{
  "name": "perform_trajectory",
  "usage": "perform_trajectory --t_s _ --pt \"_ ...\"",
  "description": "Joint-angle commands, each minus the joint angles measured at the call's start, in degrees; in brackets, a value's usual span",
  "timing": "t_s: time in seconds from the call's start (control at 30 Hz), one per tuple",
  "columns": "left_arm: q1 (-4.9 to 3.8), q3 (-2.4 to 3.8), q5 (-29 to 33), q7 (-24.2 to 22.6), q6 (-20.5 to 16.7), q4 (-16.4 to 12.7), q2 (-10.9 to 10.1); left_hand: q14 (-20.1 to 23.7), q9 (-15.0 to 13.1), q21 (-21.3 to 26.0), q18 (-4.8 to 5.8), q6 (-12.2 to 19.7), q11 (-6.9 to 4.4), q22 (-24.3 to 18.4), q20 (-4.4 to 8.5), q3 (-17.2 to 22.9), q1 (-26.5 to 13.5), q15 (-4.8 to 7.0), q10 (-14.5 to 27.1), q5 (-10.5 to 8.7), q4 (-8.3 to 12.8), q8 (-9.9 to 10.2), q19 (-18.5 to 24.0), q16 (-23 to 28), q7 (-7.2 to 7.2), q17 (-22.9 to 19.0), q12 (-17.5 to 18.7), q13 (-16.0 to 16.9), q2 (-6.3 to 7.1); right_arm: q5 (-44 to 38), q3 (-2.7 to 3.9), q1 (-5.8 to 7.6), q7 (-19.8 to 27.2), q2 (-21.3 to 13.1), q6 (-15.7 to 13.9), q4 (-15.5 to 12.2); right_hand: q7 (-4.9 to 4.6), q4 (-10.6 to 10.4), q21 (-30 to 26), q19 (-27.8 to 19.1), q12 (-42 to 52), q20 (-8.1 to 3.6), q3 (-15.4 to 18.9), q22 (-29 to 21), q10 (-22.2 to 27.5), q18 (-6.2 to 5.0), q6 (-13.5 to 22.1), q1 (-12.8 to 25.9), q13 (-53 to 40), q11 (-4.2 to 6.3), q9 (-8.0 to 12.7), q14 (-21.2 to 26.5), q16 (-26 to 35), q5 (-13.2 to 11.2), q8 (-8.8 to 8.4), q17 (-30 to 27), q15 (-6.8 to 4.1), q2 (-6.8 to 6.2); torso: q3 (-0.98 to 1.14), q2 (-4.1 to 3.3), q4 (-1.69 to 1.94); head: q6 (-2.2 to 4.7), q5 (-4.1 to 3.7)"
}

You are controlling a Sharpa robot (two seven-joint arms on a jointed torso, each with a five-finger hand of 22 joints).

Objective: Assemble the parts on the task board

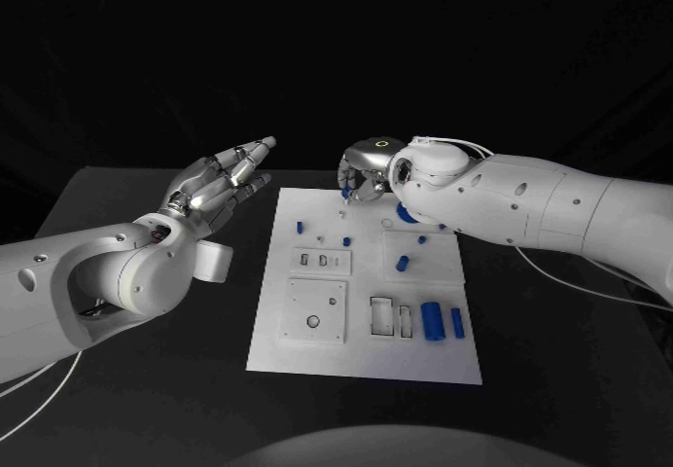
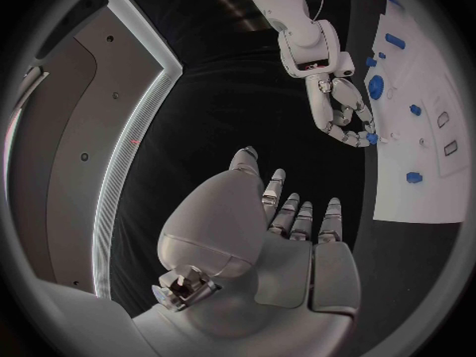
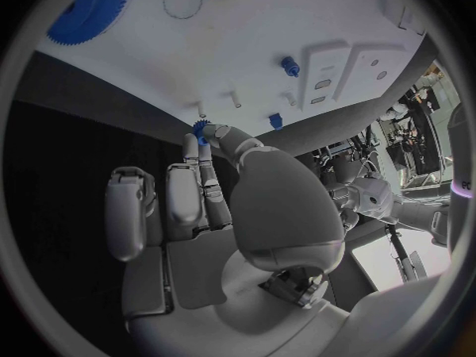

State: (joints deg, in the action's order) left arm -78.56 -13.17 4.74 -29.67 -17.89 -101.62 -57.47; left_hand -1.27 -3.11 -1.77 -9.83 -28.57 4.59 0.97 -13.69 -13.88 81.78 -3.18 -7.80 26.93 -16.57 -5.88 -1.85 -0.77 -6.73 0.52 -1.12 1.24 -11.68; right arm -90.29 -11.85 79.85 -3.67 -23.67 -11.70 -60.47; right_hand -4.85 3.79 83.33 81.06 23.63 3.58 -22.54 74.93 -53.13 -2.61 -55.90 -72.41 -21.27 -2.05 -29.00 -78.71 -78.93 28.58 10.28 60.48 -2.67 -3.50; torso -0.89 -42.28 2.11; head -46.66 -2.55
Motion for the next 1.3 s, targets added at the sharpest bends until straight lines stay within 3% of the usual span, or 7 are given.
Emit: perform_trajectory --t_s 0.03,0.73,0.97,1.07,1.2,1.3 --pt "-0.07 0.05 -0.35 -0.22 0.31 -0.18 0.1 -0.09 -0.05 -0.2 -0.43 -0.41 0.03 0.07 -0.39 0.1 0.45 -0.33 -0.18 0.38 -0.04 -0.31 -0.07 -0.39 0.16 0.05 -0.19 0.07 0.16 -0.71 0.01 -0.21 -0.43 0.25 1.24 0.34 0.13 -0.25 -0.2 -0.07 -0.35 0.19 0.01 7.02 -0.31 -0.16 0.25 -0.38 0.06 0.04 -0.07 -0.12 0.24 -0.23 -0.14 -0.11 0.02 -0.09 0.0 0.05 -0.04 -0.08 -0.01" --pt "-0.08 0.05 -0.35 -0.02 0.52 -0.23 -0.02 -0.14 -0.05 -0.26 -0.44 -0.49 0.11 0.1 -0.47 0.05 0.42 -0.4 -0.3 0.39 -0.07 -0.39 -0.12 -0.45 0.07 0.07 -0.2 0.08 0.22 -0.55 0.01 -1.06 -0.78 1.24 2.87 1.76 0.03 -0.35 -0.86 -0.82 -1.44 0.31 -0.15 6.46 0.15 -0.37 0.81 -0.47 0.41 -0.11 0.13 0.57 0.87 -0.21 -0.85 -1.26 0.16 -0.19 0.0 0.04 -0.07 -0.38 -0.04" --pt "-0.08 0.05 -0.35 0.04 0.52 -0.28 -0.07 -0.2 -0.06 -0.3 -0.45 -0.69 0.24 0.12 -0.56 0.03 0.39 -0.52 -0.53 0.42 -0.09 -0.52 -0.17 -0.52 -0.05 0.1 -0.23 0.11 0.19 -0.61 0.01 -1.68 -1.1 1.77 3.04 2.48 -0.21 -0.48 -1.27 -1.24 -2.57 0.48 -0.35 6.2 0.9 -0.47 1.65 -0.46 0.72 -0.38 0.45 1.02 1.25 -0.14 -1.76 -1.88 0.37 -0.38 0.01 0.0 -0.02 -0.49 -0.02" --pt "-0.08 0.05 -0.35 0.05 0.5 -0.31 -0.12 -0.2 -0.07 -0.31 -0.45 -0.7 0.25 0.12 -0.57 0.03 0.39 -0.54 -0.55 0.43 -0.09 -0.53 -0.18 -0.52 -0.07 0.1 -0.23 0.11 0.19 -0.64 0.01 -1.91 -1.44 1.89 3.5 2.66 -0.35 -0.77 -1.91 -1.94 -3.92 0.71 -0.57 5.71 2.73 -0.66 4.21 -0.12 1.04 -0.73 1.42 1.76 1.82 -0.9 -3.68 -2.89 0.69 -0.81 0.01 0.02 -0.03 -0.63 0.08" --pt "-0.07 0.05 -0.35 0.05 0.49 -0.3 -0.17 -0.22 -0.07 -0.34 -0.45 -0.74 0.3 0.13 -0.6 0.02 0.39 -0.58 -0.61 0.45 -0.09 -0.56 -0.2 -0.54 -0.11 0.1 -0.24 0.12 0.19 -0.64 0.01 -2.12 -1.49 1.78 3.34 2.61 1.31 -1.04 -3.32 -3.47 -6.74 1.34 -0.92 4.64 8.09 -1.03 9.3 0.18 1.58 -1.68 3.52 3.5 3.02 -2.3 -6.68 -5.06 1.51 -1.63 -0.02 0.01 -0.07 -0.75 0.2" --pt "-0.07 0.04 -0.35 0.07 0.5 -0.21 -0.16 -0.22 -0.07 -0.34 -0.45 -0.74 0.3 0.13 -0.6 0.02 0.39 -0.58 -0.61 0.45 -0.09 -0.56 -0.2 -0.54 -0.11 0.1 -0.24 0.12 0.19 -0.59 0.01 -2.21 -1.27 1.54 2.67 2.42 3.58 -1.01 -4.61 -4.9 -8.65 1.96 -0.42 3.72 12.41 -1.35 14.68 0.0 1.86 -2.32 5.49 5.05 3.93 -3.33 -6.75 -6.79 2.07 -1.82 -0.02 0.04 -0.11 -0.84 0.24"
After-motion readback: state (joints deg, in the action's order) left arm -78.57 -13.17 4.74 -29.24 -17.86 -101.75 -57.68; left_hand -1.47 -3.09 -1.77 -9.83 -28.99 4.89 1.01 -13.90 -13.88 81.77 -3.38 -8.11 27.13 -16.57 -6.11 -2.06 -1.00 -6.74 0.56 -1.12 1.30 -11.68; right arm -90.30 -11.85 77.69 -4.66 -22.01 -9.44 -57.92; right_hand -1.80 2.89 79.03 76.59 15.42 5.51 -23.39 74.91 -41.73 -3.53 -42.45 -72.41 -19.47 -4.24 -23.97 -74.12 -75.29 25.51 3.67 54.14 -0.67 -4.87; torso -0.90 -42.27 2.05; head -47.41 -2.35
